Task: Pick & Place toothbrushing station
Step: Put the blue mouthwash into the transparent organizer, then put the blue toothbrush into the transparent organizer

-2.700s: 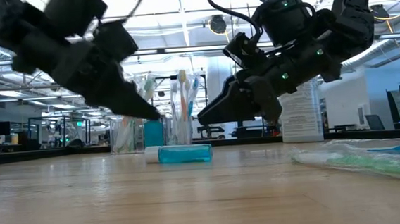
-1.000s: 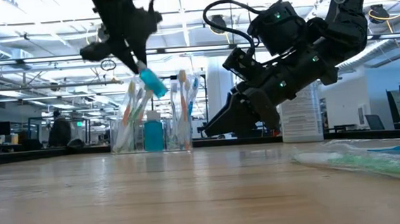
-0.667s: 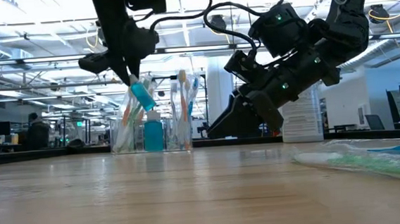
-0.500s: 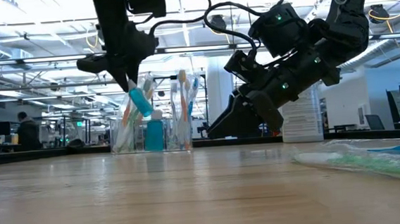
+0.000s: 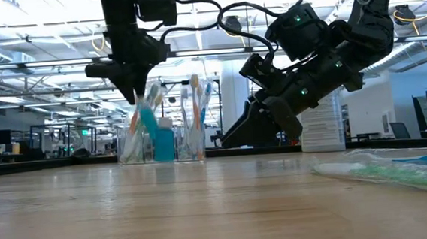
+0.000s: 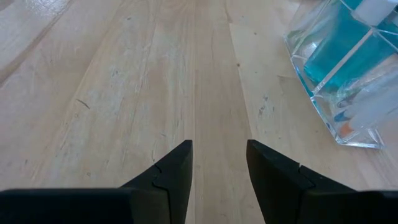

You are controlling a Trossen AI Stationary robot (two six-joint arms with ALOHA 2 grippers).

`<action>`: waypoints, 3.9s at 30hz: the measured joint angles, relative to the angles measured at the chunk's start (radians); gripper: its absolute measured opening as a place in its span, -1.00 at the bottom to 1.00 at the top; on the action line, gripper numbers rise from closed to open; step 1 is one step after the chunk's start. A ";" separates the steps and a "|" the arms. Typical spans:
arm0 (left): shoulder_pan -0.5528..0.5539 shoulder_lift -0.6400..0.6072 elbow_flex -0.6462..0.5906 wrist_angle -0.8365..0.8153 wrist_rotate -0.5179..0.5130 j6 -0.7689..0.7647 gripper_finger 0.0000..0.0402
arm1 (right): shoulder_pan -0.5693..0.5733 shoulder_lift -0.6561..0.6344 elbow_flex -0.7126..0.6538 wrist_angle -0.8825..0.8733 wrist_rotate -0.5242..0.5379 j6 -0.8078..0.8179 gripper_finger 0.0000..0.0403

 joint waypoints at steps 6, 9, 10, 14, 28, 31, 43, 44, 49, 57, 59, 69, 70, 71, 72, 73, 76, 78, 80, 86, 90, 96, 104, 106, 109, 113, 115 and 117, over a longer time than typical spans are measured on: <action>0.000 0.000 0.000 -0.001 0.001 -0.006 -0.06 | 0.000 0.000 0.000 0.000 0.000 0.000 -0.30; 0.000 0.000 0.000 0.000 0.001 -0.030 -0.03 | 0.000 0.000 0.000 0.000 0.000 0.000 -0.30; 0.000 0.000 0.000 0.000 0.002 -0.040 -0.03 | 0.000 0.000 0.000 0.000 0.000 0.000 -0.30; -0.005 0.000 0.000 0.015 0.008 -0.101 -0.02 | 0.000 0.000 0.000 0.000 0.000 0.012 -0.30; -0.013 -0.135 0.000 -0.046 0.131 -0.408 -0.02 | 0.057 -0.240 0.000 -0.235 0.005 0.055 -0.08; -0.003 -0.200 0.000 -0.045 0.139 -0.444 -0.02 | 0.119 -0.357 0.003 -0.332 0.022 0.055 -0.04; 0.029 -0.527 -0.289 0.433 0.273 -0.445 -0.02 | 0.454 -0.512 0.149 -0.946 0.403 0.437 -0.10; 0.030 -0.549 -0.326 0.474 0.272 -0.457 -0.02 | 0.465 -0.512 0.149 -1.013 0.378 0.550 -0.10; 0.023 -0.612 -0.484 0.567 0.272 -0.551 -0.02 | 0.497 -0.475 0.145 -1.264 0.128 0.993 -0.10; -0.010 -0.600 -0.670 0.781 0.273 -0.657 -0.01 | 0.518 -0.395 0.031 -1.051 -0.046 1.303 -0.10; -0.017 -0.588 -0.692 0.808 0.273 -0.653 -0.01 | 0.517 -0.379 0.017 -0.996 -0.046 1.337 -0.10; -0.022 -0.584 -0.708 0.875 0.272 -0.634 -0.01 | 0.481 -0.298 -0.002 -0.892 0.020 1.306 -0.11; -0.022 -0.584 -0.708 0.875 0.273 -0.633 -0.01 | 0.478 -0.290 -0.002 -0.889 0.027 1.290 -0.13; -0.022 -0.585 -0.708 0.875 0.273 -0.633 -0.01 | 0.473 -0.283 -0.001 -0.887 0.028 1.275 -0.15; -0.022 -0.585 -0.708 0.875 0.275 -0.633 -0.01 | 0.469 -0.280 -0.001 -0.886 0.028 1.263 -0.19; -0.022 -0.584 -0.708 0.875 0.279 -0.633 -0.01 | 0.466 -0.278 -0.001 -0.886 0.030 1.255 -0.24; -0.022 -0.584 -0.708 0.875 0.281 -0.630 -0.01 | 0.449 -0.276 -0.002 -0.880 0.034 1.245 -0.43; -0.022 -0.584 -0.708 0.875 0.281 -0.630 -0.01 | 0.433 -0.288 -0.002 -0.879 0.032 1.241 -0.59; -0.022 -0.584 -0.708 0.875 0.281 -0.630 -0.01 | 0.415 -0.294 -0.004 -0.876 0.026 1.221 -0.75; -0.022 -0.584 -0.708 0.875 0.285 -0.614 -0.01 | 0.351 -0.336 -0.008 -0.875 0.033 1.148 -0.90; -0.022 -0.584 -0.708 0.874 0.289 -0.607 -0.01 | 0.307 -0.374 -0.007 -0.868 0.028 1.115 -0.84; -0.023 -0.584 -0.708 0.882 0.297 -0.607 -0.01 | 0.255 -0.444 -0.006 -0.788 0.044 0.986 -0.95; -0.023 -0.584 -0.708 0.882 0.298 -0.612 -0.01 | 0.224 -0.477 -0.005 -0.722 0.086 0.857 -0.93; -0.023 -0.584 -0.708 0.882 0.298 -0.616 -0.01 | 0.224 -0.477 -0.005 -0.725 0.086 0.856 -0.93; -0.023 -0.584 -0.708 0.882 0.298 -0.618 -0.01 | 0.228 -0.477 -0.005 -0.723 0.087 0.856 -0.93; -0.023 -0.584 -0.708 0.882 0.298 -0.629 -0.01 | 0.233 -0.477 -0.005 -0.723 0.088 0.854 -0.93; -0.023 -0.584 -0.708 0.882 0.298 -0.638 -0.01 | 0.234 -0.477 -0.005 -0.723 0.088 0.850 -0.93; -0.023 -0.584 -0.708 0.882 0.298 -0.638 -0.01 | 0.233 -0.477 -0.005 -0.723 0.089 0.830 -0.93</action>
